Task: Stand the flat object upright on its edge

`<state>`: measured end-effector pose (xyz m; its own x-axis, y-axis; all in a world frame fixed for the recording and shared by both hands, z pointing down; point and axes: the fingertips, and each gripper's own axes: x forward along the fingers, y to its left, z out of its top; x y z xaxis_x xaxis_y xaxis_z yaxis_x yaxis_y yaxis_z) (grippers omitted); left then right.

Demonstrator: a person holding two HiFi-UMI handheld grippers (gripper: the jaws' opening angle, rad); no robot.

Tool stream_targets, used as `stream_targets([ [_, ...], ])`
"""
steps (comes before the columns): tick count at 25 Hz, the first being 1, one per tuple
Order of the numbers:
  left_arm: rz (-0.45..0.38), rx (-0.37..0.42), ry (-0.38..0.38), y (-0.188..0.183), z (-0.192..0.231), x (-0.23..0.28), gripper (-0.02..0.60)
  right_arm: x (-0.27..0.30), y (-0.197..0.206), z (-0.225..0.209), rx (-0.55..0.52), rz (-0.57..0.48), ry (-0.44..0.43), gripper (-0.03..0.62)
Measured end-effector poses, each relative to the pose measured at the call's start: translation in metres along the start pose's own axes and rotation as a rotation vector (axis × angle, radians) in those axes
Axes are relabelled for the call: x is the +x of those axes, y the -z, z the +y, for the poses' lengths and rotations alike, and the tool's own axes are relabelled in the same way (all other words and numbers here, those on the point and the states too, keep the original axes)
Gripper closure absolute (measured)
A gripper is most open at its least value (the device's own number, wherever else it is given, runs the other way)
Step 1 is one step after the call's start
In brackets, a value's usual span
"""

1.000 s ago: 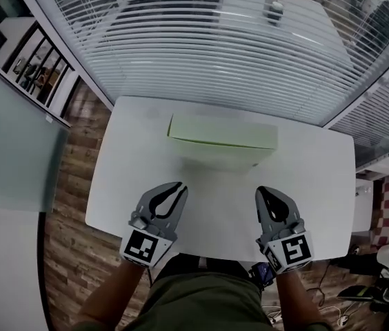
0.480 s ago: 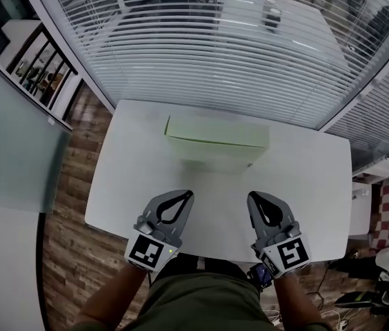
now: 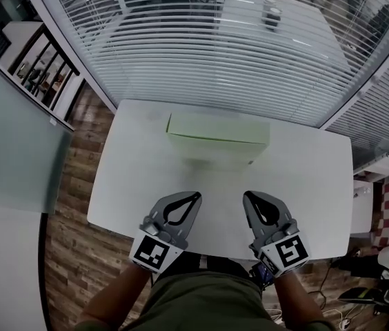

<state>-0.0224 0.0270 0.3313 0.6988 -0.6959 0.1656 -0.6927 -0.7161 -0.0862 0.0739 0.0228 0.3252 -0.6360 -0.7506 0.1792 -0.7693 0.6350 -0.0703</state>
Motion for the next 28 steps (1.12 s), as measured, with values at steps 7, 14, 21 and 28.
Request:
stream_targets([
  [7,0.004,-0.009,0.020,0.004,0.000,-0.001,0.581,0.005,0.009,0.006,0.016,0.035,0.007,0.583],
  [14,0.031,-0.047,0.031,0.020,0.002,-0.004,0.581,0.007,0.019,0.004,0.039,0.060,0.030,0.583],
  [21,0.032,-0.061,0.034,0.017,0.007,-0.001,0.581,0.012,0.020,0.005,0.040,0.055,0.028,0.583],
  [28,0.037,-0.052,0.039,0.024,0.008,0.002,0.581,0.013,0.018,0.003,0.036,0.059,0.023,0.583],
])
